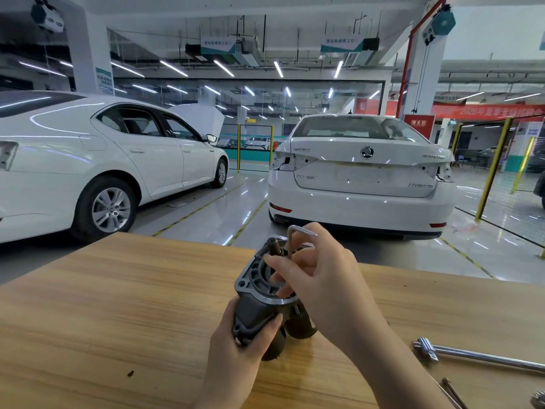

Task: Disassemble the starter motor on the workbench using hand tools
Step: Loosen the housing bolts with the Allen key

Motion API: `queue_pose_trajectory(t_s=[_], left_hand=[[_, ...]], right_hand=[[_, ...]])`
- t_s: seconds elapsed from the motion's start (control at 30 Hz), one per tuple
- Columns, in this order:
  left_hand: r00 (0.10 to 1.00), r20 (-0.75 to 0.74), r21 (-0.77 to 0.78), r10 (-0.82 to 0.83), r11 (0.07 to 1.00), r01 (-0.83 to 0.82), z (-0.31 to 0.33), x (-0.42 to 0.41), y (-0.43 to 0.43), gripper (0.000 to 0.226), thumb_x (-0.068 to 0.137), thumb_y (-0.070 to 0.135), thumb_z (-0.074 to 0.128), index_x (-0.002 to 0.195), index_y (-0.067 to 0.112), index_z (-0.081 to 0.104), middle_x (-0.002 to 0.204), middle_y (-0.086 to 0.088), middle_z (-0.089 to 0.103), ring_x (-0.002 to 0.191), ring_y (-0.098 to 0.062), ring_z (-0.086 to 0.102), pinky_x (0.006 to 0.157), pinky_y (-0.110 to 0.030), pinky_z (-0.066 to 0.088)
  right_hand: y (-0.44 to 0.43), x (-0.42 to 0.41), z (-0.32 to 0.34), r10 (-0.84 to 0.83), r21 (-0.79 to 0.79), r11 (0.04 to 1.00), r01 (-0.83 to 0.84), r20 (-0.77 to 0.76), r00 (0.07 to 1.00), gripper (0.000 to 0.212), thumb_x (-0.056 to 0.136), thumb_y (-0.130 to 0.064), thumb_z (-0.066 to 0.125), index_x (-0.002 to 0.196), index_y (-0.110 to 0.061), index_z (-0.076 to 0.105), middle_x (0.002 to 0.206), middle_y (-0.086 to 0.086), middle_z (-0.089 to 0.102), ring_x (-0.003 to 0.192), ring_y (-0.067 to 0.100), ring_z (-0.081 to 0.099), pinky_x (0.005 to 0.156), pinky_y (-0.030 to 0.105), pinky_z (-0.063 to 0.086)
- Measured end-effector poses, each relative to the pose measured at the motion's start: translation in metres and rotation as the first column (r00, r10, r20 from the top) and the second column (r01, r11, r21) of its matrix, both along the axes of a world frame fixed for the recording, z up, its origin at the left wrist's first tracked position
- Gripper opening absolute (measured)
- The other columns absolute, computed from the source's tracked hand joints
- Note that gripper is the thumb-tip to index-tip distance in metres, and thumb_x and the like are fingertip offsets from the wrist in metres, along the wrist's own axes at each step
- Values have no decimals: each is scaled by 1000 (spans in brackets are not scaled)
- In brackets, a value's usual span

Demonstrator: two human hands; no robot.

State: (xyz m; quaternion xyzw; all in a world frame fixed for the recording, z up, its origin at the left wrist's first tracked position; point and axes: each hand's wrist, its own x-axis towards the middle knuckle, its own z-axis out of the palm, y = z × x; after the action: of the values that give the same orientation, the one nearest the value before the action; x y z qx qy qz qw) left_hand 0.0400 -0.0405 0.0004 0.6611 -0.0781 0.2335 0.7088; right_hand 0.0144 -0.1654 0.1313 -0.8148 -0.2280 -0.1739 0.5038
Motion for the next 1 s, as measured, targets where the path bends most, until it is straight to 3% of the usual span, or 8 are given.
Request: queue_pose_trajectory(t_s=[0.13,0.23,0.37,0.43,0.57,0.73,0.83,1.0], left_hand=[[1000,8,-2,1,1000,-1,2,0,0,59,48,49,72,102,31,57,95,25,67,87,5,64,66,-5,48],[1000,5,-3,7,1000,-7,3,0,0,54,50,48,71,100,33,57,94,27,67,87,7,63,66,-4,47],[999,7,24,37,999,-37,3,0,1,47,54,46,69,98,35,57,92,30,66,87,10,61,65,-3,46],[999,7,36,40,999,-41,3,0,1,45,56,43,68,98,35,56,92,32,65,86,11,61,64,-3,46],[999,24,41,39,998,-40,4,-2,0,44,56,37,69,98,33,57,93,30,66,86,10,62,64,-4,47],[998,53,65,39,997,-42,3,-4,-1,49,55,34,72,102,28,57,95,24,67,89,4,64,67,-6,49],[998,55,46,36,998,-38,3,-4,-2,51,53,37,72,102,28,57,95,24,68,90,4,64,67,-6,48],[998,50,41,43,998,-45,3,-3,-1,52,52,44,71,100,31,58,95,25,67,87,5,64,66,-5,48]], right_hand=[[0,2,-1,-37,45,998,37,5,999,26,74,-29,73,68,-17,50,62,-3,66,55,4,65,54,19,53],[-1,2,0,-46,28,999,45,33,998,23,72,-27,76,63,-21,56,62,-4,67,61,6,66,62,29,56],[-2,3,-1,-22,15,1000,21,69,997,16,77,-24,71,67,-33,63,61,-10,65,65,0,64,65,19,54],[-2,4,-3,-25,-17,1000,26,90,996,11,83,-21,66,78,-31,68,61,-14,62,66,-1,63,66,15,52],[0,5,-5,-43,-81,995,54,133,990,12,90,-20,57,91,-25,67,77,-9,65,74,7,62,69,21,51],[4,4,-7,-37,-58,997,46,150,988,5,87,-31,58,83,-29,62,68,-17,60,76,1,58,67,13,47],[5,4,-7,-45,-27,998,48,103,994,20,76,-40,68,70,-34,50,61,-17,60,70,-9,57,59,8,46],[0,4,-5,-38,-11,999,39,86,996,19,71,-35,72,63,-26,58,61,-12,65,60,3,61,60,26,54]])
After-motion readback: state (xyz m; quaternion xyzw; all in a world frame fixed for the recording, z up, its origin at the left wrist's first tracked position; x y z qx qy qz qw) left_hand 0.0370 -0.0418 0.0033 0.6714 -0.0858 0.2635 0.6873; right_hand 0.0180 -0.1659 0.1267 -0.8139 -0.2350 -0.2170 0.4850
